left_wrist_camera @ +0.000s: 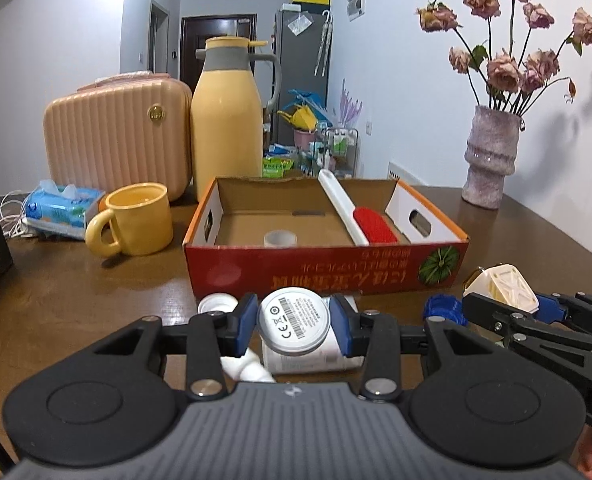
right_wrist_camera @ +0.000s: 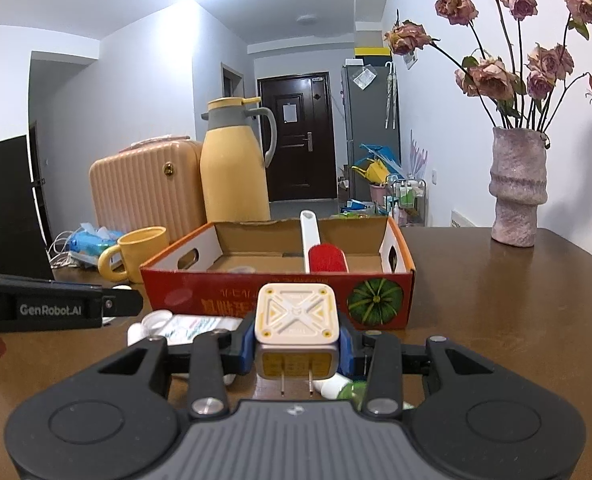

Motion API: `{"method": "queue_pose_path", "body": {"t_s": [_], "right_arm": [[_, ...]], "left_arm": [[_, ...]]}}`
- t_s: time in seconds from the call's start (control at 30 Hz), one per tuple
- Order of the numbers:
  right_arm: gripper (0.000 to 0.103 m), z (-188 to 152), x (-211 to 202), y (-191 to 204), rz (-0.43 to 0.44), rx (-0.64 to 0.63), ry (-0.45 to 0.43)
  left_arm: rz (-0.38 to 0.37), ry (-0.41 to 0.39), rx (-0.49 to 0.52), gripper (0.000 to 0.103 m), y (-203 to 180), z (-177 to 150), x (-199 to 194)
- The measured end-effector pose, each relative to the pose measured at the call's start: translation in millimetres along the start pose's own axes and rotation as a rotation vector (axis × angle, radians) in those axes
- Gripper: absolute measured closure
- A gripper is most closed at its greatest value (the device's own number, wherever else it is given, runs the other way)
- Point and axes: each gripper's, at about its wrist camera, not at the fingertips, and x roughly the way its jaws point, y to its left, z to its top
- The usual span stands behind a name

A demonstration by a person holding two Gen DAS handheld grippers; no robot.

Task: Organize rigid objects
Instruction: 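Carry the white cap and plug adapter toward the red box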

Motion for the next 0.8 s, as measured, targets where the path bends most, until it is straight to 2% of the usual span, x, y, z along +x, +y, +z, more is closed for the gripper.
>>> {"method": "queue_pose_path", "body": {"t_s": [0.33, 0.8], "right_arm": [[0.065, 29, 18, 1, -0.012, -0.001, -0.033], [0.065, 62, 68, 1, -0.036, 0.001, -0.054]], "left_arm": [[0.002, -0.048, -0.002, 0.063, -2, 22, 13], [0.029, -0.098, -0.029, 0.063, -1, 54, 50]]}}
